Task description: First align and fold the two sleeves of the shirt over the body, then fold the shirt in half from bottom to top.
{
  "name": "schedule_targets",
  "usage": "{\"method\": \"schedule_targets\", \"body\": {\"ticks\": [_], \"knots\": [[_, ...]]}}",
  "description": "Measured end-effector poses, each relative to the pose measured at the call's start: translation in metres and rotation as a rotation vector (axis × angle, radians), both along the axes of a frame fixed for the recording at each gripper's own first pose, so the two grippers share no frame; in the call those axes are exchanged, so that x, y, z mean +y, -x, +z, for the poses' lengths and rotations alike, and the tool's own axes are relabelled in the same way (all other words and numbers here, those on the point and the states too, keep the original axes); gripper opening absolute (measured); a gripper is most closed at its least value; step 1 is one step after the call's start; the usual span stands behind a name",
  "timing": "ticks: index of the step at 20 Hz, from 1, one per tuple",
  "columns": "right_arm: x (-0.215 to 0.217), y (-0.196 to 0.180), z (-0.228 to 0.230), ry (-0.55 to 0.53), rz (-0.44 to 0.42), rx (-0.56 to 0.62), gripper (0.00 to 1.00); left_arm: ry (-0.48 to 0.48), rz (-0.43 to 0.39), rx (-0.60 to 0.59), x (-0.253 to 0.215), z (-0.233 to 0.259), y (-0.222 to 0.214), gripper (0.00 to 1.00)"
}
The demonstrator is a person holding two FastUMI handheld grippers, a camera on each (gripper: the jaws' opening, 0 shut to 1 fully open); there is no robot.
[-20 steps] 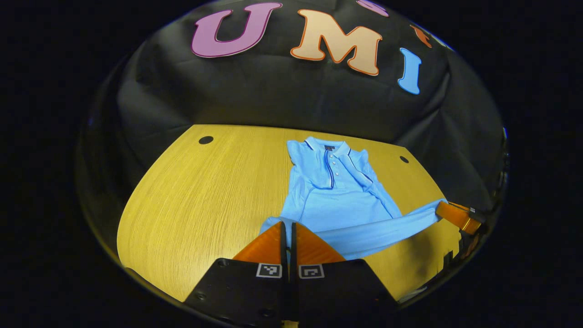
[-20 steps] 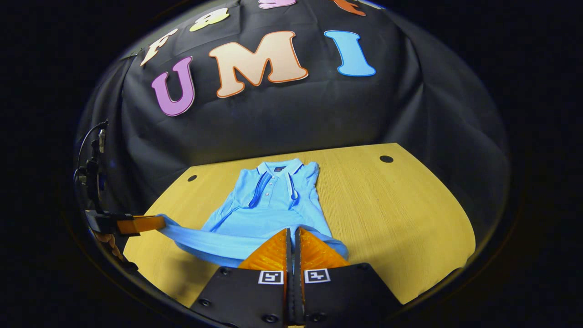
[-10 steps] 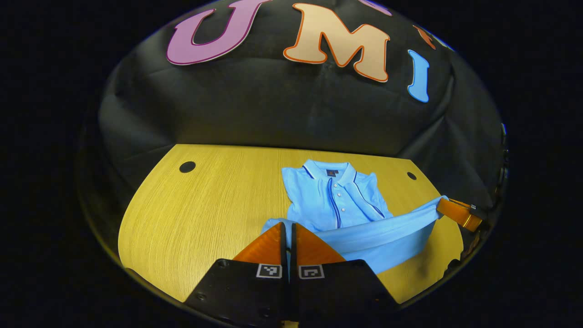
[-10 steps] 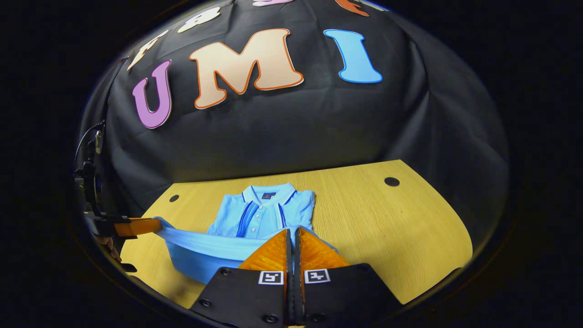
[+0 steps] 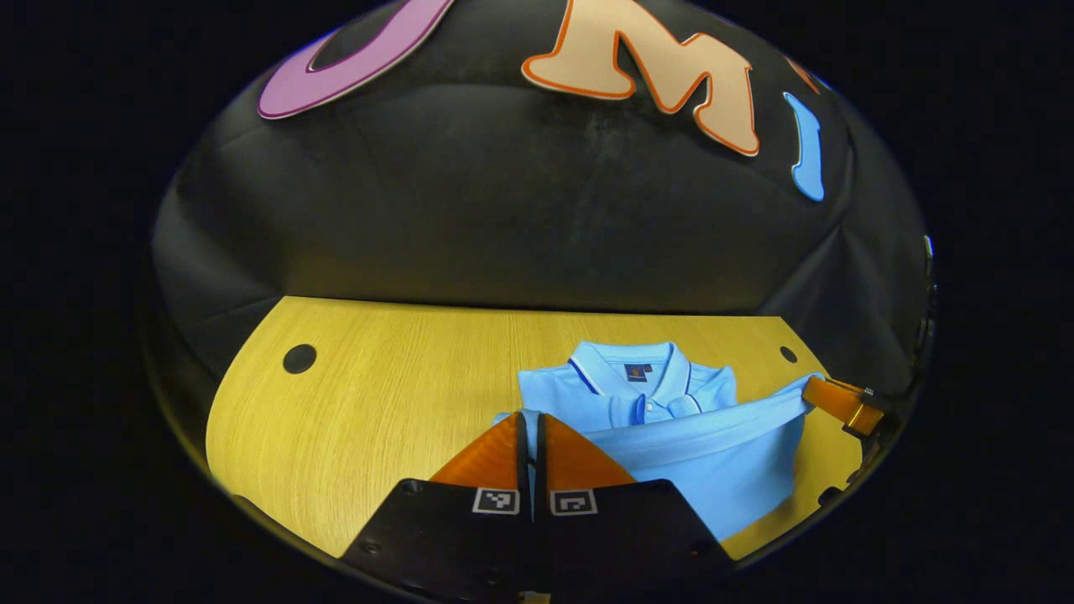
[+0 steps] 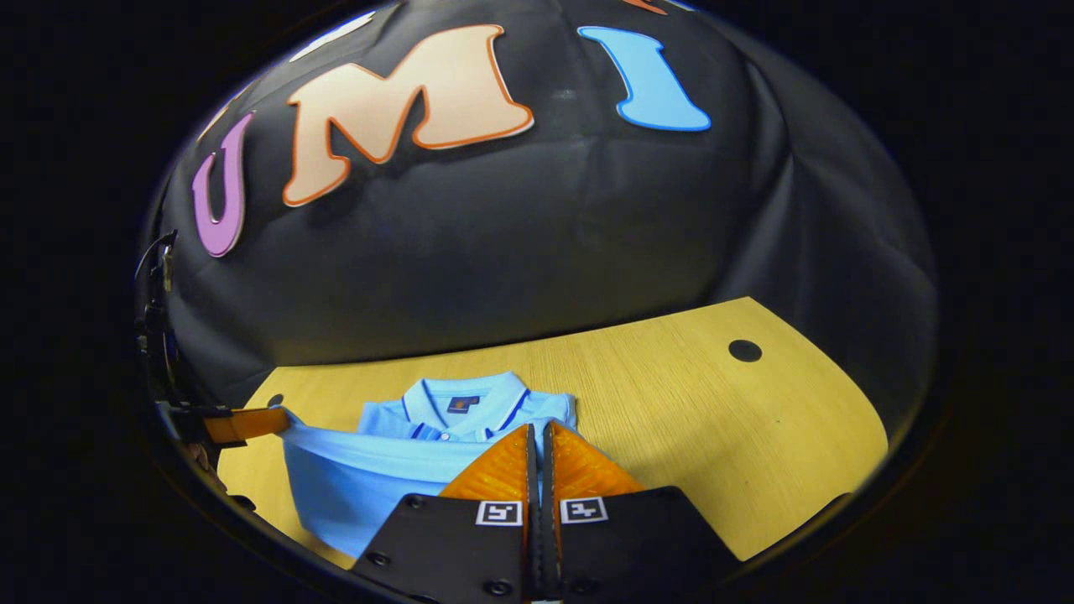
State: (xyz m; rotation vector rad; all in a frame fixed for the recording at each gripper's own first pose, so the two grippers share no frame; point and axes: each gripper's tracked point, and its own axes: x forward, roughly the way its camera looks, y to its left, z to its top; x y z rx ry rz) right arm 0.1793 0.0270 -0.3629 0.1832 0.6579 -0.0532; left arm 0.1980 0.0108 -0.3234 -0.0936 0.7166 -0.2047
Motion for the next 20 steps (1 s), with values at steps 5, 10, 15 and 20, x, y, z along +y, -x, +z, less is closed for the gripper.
{"method": "schedule_targets", "body": {"ticks": [5,10,15,20], "knots": [[-0.007,-0.034,-0.050,-0.004,-0.090,0.046,0.02,0.033,0.020,0.013,-0.006,-0.042,-0.041,0.00],[-0.008,-0.043,-0.066,0.037,-0.129,0.059,0.10,0.061,0.032,0.030,-0.007,-0.073,-0.051,0.00],[-0.007,-0.034,-0.016,0.114,-0.076,-0.059,1.00,0.012,0.019,-0.103,0.001,-0.029,-0.051,0.99],[0.010,0.000,0.062,0.128,-0.015,-0.210,0.99,-0.029,0.028,-0.269,-0.004,0.054,-0.010,0.96]]}}
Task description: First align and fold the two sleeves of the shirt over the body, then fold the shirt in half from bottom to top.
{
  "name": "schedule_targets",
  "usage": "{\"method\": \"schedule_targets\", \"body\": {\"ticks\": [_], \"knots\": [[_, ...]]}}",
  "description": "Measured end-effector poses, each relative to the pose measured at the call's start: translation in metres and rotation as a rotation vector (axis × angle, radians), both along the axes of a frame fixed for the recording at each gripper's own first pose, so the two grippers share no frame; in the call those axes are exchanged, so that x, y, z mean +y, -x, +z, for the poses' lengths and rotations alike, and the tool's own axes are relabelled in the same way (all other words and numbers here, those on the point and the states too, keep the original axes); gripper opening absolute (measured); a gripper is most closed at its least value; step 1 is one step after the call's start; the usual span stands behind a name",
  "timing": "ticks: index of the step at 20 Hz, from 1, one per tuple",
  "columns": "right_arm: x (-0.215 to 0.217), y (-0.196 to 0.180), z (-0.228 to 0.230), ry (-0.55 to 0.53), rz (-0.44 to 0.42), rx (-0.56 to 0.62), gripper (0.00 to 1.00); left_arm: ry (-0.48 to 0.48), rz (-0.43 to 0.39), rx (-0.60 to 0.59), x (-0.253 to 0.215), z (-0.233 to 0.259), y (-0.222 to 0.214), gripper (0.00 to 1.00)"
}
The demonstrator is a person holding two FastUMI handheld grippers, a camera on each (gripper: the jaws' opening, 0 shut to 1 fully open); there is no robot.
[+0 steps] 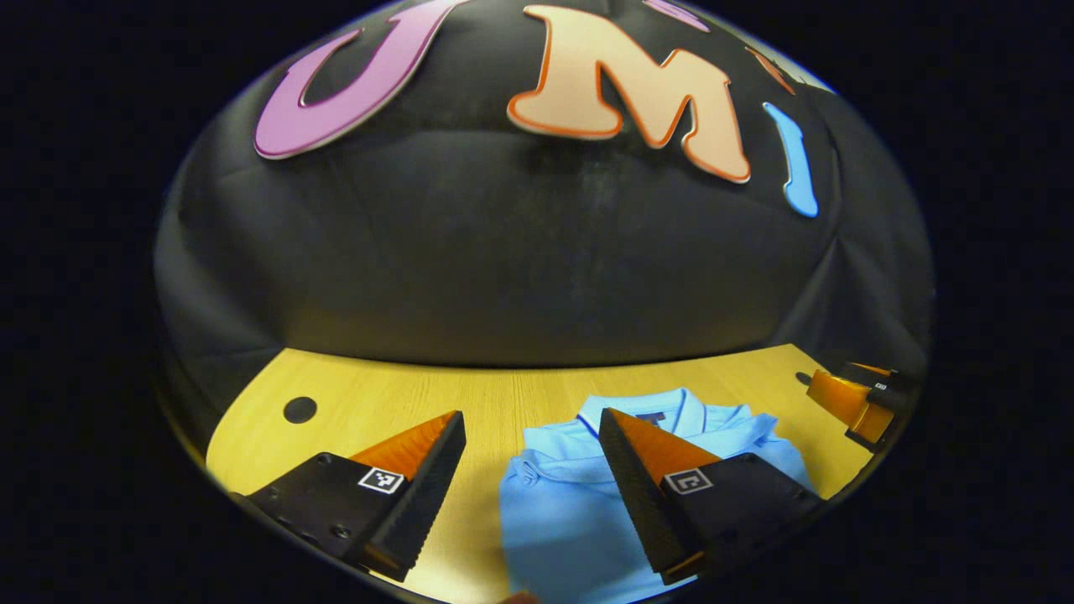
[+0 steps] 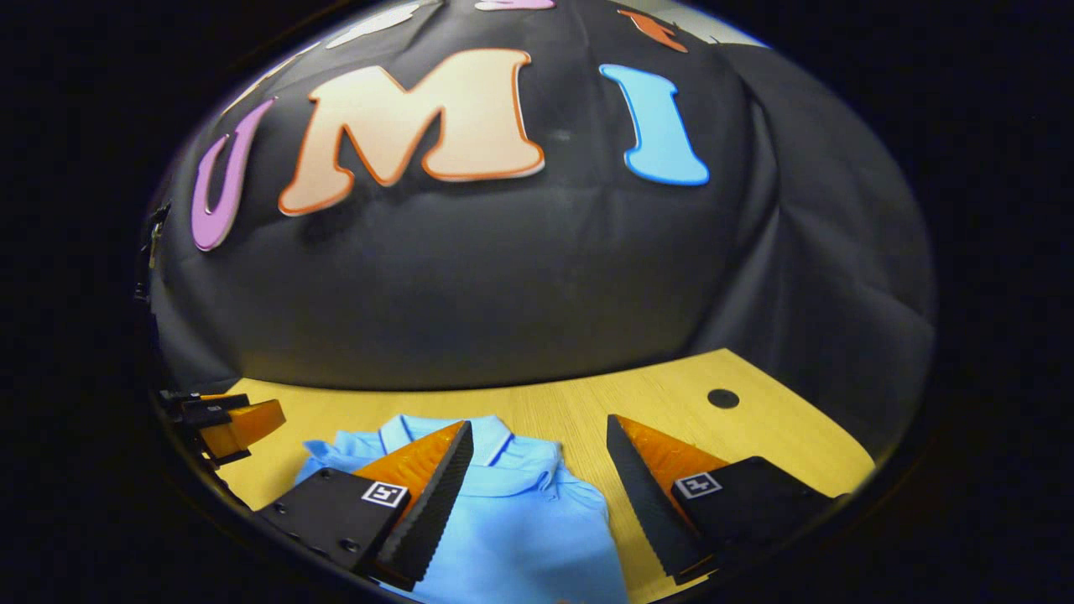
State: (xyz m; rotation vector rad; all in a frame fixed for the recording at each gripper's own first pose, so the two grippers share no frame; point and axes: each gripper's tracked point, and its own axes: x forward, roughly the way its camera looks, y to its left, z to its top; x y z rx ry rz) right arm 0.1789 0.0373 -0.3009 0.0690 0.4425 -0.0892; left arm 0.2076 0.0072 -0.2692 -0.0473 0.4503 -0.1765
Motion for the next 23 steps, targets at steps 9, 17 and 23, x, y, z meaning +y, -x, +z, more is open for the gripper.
{"method": "schedule_targets", "body": {"ticks": [9,17,23], "knots": [[0.001,0.100,0.144,0.037,0.080,-0.206,0.99,-0.023,0.047,-0.244,-0.004,0.144,0.118,0.93],[-0.010,0.173,0.179,-0.030,0.080,-0.242,0.98,-0.036,0.060,-0.312,-0.005,0.189,0.200,0.94],[-0.014,0.187,0.192,-0.036,0.082,-0.261,0.97,-0.026,0.072,-0.331,-0.003,0.207,0.213,0.94]]}}
